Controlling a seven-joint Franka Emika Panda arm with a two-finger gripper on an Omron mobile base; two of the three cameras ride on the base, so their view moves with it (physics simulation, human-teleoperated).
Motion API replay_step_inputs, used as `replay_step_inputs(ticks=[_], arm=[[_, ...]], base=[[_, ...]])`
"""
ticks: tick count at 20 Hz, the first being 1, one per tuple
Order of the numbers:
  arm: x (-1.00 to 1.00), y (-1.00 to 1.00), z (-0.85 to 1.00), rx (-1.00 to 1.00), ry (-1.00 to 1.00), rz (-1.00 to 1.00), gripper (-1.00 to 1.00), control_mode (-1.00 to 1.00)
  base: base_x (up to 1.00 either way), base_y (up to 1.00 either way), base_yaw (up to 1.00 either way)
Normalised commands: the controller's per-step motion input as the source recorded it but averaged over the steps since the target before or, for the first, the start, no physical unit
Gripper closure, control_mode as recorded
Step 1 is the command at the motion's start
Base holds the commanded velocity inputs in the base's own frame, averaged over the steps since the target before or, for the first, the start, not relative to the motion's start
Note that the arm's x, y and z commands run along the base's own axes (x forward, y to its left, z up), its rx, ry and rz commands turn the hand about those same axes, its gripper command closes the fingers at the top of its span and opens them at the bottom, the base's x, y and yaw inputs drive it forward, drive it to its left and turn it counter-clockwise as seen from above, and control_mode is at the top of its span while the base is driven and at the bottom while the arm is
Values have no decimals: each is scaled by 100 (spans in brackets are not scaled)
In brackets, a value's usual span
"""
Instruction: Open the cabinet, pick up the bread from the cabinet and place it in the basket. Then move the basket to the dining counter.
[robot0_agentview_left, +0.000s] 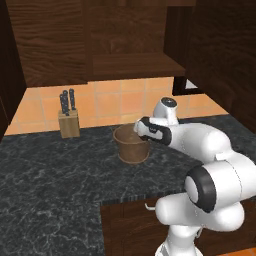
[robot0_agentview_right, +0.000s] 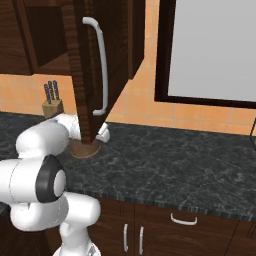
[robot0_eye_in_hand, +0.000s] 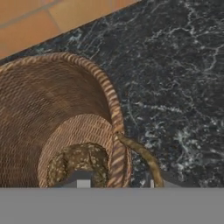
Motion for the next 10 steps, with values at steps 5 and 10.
replay_step_inputs(ticks=[5, 10], arm=[[-65, 0, 72, 0, -13, -4, 100, -100], [-84, 0, 72, 0, -17, -6, 100, -100]], base=[[0, 0, 0], [0, 0, 0]])
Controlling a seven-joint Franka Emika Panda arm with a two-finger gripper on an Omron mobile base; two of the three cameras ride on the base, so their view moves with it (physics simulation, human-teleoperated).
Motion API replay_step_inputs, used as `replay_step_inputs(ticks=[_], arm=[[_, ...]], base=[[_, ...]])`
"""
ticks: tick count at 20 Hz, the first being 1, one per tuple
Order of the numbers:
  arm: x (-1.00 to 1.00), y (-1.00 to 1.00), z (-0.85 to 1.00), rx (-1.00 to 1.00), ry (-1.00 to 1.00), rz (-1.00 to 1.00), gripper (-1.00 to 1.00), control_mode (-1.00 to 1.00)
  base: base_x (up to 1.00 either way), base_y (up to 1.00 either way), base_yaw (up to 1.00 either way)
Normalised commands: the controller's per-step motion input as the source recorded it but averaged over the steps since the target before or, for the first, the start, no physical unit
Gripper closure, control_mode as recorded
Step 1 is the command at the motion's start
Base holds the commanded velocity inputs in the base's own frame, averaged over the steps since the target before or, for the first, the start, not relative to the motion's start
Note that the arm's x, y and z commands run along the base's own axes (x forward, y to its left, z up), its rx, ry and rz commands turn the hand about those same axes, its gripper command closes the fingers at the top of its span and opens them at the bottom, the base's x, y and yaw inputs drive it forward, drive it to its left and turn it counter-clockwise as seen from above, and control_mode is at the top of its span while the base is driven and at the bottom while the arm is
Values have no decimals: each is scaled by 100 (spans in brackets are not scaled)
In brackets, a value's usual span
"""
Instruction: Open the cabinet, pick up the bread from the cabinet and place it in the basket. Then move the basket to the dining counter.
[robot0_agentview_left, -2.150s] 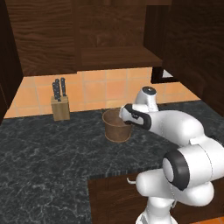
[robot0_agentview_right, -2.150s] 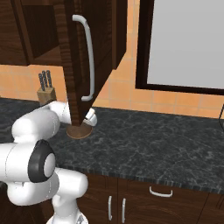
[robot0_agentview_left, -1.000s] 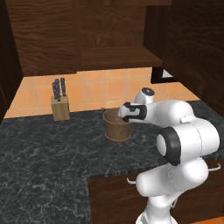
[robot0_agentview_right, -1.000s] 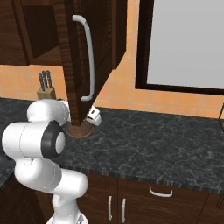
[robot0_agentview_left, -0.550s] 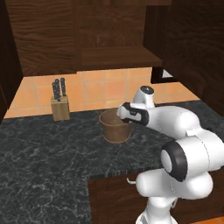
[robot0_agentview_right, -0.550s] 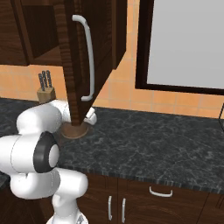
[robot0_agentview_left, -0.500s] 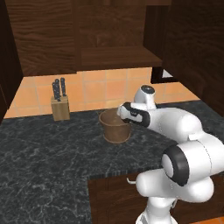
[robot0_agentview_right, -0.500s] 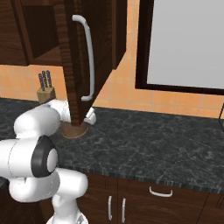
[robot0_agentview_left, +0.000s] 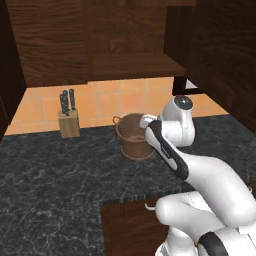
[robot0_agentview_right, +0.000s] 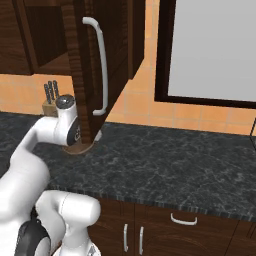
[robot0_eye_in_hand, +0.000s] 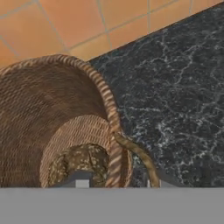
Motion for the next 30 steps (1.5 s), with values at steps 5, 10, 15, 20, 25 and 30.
replay_step_inputs(ticks=[5, 10, 15, 20, 25, 30], arm=[[-67, 0, 94, 0, -8, -4, 100, -100], [-66, -1, 91, 1, 0, -5, 100, -100], [-72, -1, 72, 15, -1, -5, 100, -100], [-65, 0, 57, 29, -7, 0, 100, -100], [-47, 0, 60, 28, -2, -6, 100, -100], [-50, 0, 43, 26, 0, -12, 100, -100]], base=[[0, 0, 0], [0, 0, 0], [0, 0, 0], [0, 0, 0], [0, 0, 0], [0, 0, 0]])
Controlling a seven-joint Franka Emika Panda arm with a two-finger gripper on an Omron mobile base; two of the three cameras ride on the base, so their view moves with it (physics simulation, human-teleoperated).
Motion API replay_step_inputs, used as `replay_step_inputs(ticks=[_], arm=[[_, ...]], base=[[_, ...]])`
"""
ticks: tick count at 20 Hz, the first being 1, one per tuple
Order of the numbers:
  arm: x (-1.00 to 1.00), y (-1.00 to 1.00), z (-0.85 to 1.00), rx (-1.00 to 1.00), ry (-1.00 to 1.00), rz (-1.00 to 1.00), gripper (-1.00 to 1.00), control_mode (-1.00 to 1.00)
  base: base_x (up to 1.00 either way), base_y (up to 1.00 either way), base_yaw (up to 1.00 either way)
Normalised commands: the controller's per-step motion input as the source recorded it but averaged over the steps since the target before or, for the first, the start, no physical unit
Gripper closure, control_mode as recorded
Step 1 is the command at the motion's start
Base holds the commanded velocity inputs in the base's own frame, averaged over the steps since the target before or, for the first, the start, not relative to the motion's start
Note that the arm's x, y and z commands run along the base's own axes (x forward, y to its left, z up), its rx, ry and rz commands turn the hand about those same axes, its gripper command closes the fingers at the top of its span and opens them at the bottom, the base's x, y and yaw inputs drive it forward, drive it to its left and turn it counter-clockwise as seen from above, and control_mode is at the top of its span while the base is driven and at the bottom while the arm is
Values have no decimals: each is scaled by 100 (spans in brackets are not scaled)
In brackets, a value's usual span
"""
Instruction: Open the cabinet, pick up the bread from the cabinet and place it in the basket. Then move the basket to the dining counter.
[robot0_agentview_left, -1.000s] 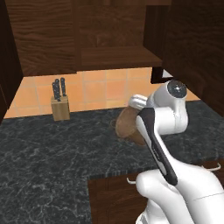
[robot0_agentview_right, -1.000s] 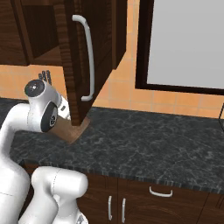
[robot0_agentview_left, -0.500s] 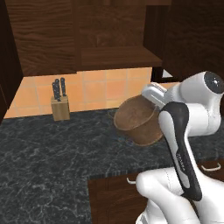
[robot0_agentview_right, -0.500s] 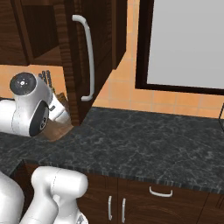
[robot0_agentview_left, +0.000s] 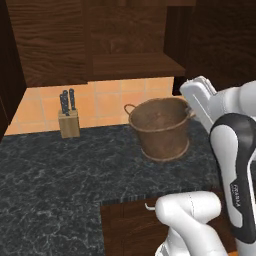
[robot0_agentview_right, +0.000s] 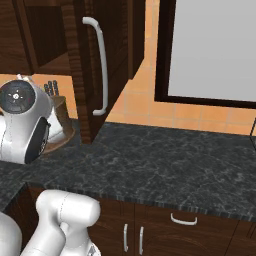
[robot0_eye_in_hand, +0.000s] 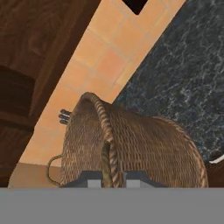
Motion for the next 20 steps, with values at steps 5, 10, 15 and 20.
replay_step_inputs(ticks=[5, 10, 15, 20], arm=[[-55, -5, 6, 26, -1, -9, 100, -100], [-40, -7, 12, 21, -1, -10, 100, -100], [-8, -4, 2, 5, 0, -3, 100, 100], [0, 0, 0, 0, 0, 0, 100, 100]], base=[[0, 0, 0], [0, 0, 0], [-14, -12, -1], [-83, -46, 0]])
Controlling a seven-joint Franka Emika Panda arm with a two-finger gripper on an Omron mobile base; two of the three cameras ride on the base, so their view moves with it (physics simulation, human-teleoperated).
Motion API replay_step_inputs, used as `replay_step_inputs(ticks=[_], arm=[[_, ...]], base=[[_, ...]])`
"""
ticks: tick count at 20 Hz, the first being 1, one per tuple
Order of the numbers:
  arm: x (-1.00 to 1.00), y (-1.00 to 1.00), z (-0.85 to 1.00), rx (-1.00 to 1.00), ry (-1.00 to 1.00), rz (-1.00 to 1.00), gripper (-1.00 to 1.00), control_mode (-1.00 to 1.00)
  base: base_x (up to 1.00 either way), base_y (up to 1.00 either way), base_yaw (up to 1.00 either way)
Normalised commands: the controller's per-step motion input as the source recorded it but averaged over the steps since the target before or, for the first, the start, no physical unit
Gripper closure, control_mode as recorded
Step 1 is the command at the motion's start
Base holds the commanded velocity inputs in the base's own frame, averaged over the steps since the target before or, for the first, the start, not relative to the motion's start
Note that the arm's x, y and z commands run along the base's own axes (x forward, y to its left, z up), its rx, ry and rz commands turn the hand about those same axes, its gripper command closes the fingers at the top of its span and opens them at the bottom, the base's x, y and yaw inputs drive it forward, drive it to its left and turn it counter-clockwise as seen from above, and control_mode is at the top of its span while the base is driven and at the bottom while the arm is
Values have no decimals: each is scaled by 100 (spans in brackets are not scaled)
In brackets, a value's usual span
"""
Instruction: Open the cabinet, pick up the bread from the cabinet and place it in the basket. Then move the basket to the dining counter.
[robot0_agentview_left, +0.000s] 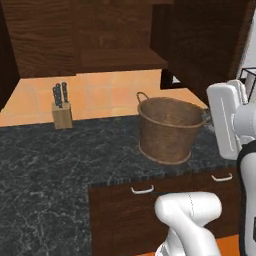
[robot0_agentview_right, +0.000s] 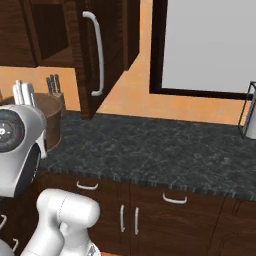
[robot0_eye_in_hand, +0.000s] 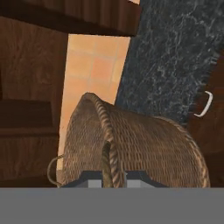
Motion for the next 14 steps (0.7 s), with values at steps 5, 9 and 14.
replay_step_inputs(ticks=[5, 9, 14], arm=[[0, 0, 0, 0, 0, 0, 100, 100], [0, 0, 0, 0, 0, 0, 100, 100], [0, 0, 0, 0, 0, 0, 100, 100]], base=[[-99, -52, -1], [-67, -61, -14], [-28, -35, -44]])
